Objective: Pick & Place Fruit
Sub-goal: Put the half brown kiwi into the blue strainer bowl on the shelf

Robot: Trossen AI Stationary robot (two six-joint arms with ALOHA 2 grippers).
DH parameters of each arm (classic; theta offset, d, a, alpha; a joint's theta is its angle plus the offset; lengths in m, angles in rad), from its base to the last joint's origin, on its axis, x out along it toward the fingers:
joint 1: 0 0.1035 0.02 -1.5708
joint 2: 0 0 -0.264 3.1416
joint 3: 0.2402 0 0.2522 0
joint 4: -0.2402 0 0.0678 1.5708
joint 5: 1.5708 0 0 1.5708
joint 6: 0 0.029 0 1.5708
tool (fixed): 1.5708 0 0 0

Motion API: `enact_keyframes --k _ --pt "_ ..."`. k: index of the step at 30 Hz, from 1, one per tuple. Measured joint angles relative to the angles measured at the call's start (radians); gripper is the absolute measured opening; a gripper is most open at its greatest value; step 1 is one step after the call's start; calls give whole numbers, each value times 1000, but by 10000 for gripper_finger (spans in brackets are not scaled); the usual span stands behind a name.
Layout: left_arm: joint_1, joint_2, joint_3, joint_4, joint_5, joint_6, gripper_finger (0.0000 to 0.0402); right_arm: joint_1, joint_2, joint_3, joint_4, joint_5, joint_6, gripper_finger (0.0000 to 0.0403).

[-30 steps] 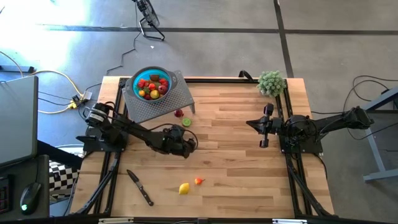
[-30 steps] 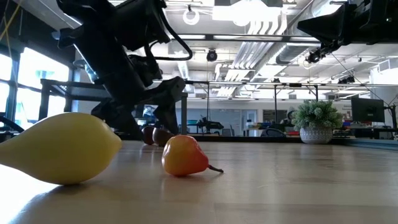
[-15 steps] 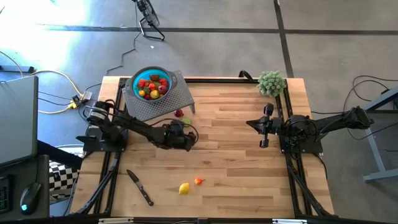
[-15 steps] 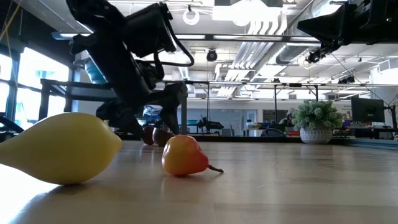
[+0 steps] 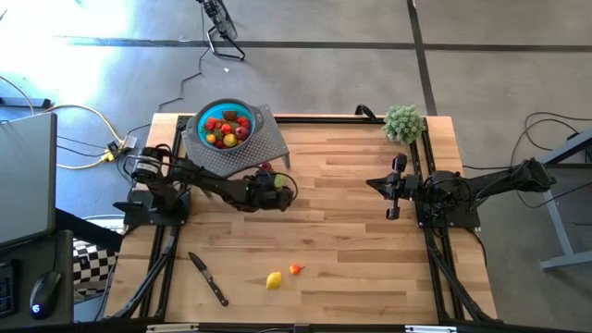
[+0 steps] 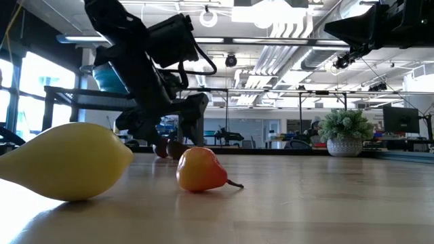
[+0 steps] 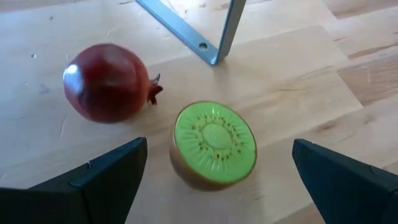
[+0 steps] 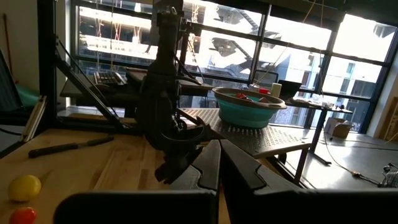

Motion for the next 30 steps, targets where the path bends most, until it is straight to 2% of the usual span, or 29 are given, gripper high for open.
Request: enact_keyframes --k 17,24,30 --pt "8 3 0 7 14 30 391 0 0 0 0 0 0 2" --pt "8 90 1 88 4 30 391 0 0 0 1 0 0 2" --pt "7 108 1 115 -16 28 391 0 1 0 0 0 0 2"
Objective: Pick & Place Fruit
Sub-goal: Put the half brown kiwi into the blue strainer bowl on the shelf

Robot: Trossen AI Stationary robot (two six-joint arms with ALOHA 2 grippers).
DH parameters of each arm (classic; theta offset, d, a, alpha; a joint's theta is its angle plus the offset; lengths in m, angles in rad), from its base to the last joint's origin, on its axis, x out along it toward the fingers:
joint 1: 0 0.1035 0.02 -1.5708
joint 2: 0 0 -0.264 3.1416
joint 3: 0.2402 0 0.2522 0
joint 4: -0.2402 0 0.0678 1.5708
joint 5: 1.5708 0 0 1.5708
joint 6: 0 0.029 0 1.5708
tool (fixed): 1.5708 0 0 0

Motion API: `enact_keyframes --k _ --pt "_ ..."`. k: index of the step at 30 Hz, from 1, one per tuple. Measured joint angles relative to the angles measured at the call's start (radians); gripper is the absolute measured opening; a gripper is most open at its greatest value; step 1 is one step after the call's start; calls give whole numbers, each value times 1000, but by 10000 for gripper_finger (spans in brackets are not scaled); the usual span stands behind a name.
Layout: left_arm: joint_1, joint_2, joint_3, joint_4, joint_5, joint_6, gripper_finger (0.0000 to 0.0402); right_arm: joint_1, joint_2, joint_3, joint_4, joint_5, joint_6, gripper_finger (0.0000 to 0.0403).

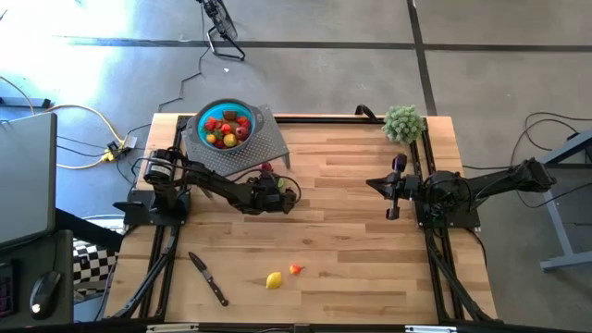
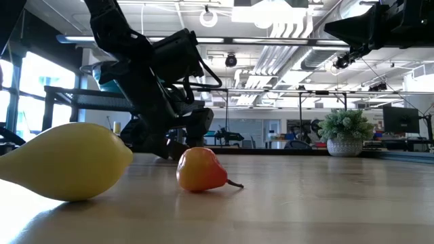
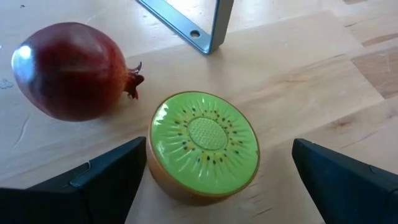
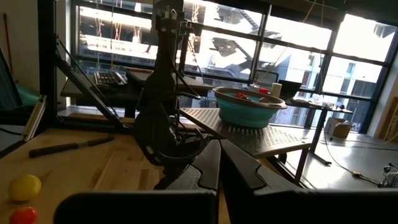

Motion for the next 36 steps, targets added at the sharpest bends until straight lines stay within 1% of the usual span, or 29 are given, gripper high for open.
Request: enact_keyframes --k 36 --pt "1 2 0 -5 2 -18 390 0 0 0 -1 4 0 2"
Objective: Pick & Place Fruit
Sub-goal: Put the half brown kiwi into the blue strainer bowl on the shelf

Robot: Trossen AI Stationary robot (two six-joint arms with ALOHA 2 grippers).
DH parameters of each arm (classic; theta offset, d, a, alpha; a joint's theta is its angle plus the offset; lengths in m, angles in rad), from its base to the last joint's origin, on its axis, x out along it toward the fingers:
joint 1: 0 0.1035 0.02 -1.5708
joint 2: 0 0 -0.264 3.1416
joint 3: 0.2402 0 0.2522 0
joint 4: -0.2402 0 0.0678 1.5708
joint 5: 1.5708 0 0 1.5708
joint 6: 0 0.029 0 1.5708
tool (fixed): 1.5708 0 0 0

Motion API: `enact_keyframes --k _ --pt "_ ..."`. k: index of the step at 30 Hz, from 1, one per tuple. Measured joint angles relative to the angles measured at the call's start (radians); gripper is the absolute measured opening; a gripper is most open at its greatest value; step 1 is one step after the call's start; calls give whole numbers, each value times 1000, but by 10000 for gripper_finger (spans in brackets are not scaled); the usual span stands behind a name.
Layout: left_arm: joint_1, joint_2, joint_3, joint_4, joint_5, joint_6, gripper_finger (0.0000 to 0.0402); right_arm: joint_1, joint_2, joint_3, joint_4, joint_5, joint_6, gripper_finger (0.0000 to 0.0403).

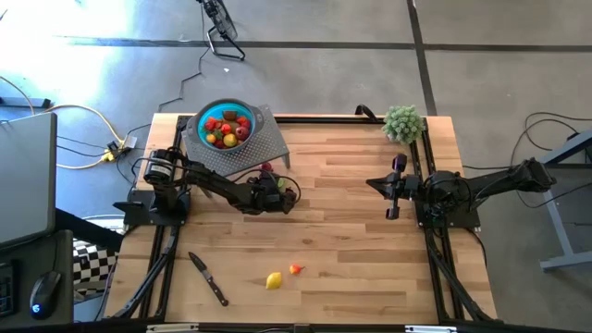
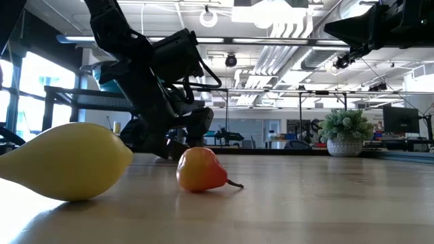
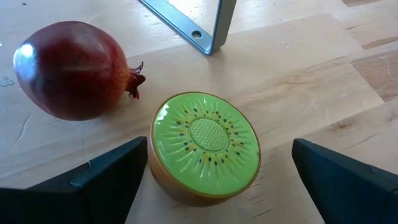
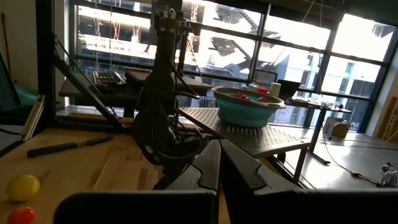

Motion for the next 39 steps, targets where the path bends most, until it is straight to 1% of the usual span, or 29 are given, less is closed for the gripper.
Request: enact_keyframes --k 3,5,13,29,32,39 --pt "-2 0 0 -1 0 -1 388 0 0 0 0 0 0 2" --pt "-2 0 0 -2 0 -1 380 0 0 0 0 0 0 2" --pt "-2 0 -2 -8 -4 -2 314 0 0 0 0 0 0 2" --pt "-1 1 -2 0 10 -2 233 0 0 0 -1 0 0 3" --pt "-1 1 -2 1 12 -2 228 0 0 0 -1 0 0 3" --pt "-1 1 -2 1 14 -2 239 0 0 0 -1 0 0 3"
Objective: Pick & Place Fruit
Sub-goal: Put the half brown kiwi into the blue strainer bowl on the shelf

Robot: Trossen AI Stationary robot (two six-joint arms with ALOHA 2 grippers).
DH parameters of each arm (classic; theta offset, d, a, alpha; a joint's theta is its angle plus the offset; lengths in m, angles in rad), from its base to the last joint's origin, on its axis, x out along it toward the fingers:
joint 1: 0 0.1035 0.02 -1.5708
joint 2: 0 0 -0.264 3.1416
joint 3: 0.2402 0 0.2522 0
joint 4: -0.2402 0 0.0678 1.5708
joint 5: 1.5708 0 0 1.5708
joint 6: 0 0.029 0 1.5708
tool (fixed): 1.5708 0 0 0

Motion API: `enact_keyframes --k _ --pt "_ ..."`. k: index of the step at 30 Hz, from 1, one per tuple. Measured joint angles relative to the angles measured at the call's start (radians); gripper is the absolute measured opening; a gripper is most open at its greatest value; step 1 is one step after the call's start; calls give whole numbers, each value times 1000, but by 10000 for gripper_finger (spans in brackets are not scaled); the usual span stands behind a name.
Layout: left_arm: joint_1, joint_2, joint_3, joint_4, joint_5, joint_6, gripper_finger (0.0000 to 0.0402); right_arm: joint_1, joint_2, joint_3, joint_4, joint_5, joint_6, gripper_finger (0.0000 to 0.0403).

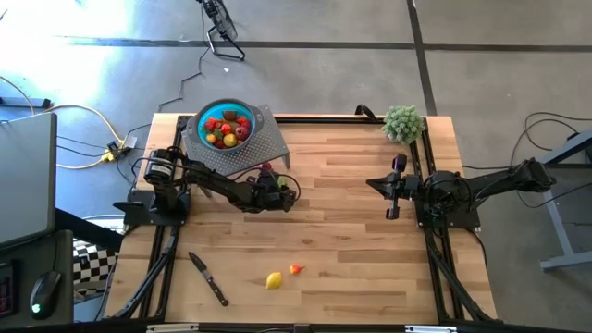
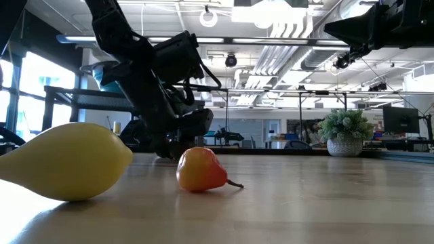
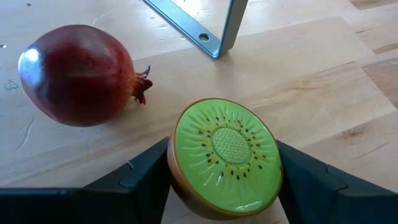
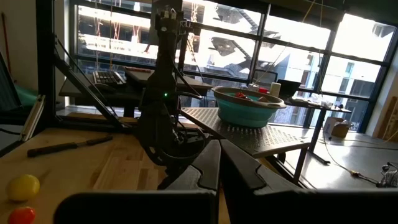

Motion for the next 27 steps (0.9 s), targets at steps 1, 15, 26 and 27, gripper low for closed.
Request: enact_keyframes --k 1,15,26,27 --pt "0 0 0 0 0 0 238 0 0 0 0 0 0 3" --pt "-1 0 0 -2 17 3 235 0 0 0 0 0 0 2" --pt "-46 -31 18 54 118 29 235 0 0 0 -1 0 0 2" --pt "-53 -35 26 53 132 47 235 0 0 0 -2 0 0 2"
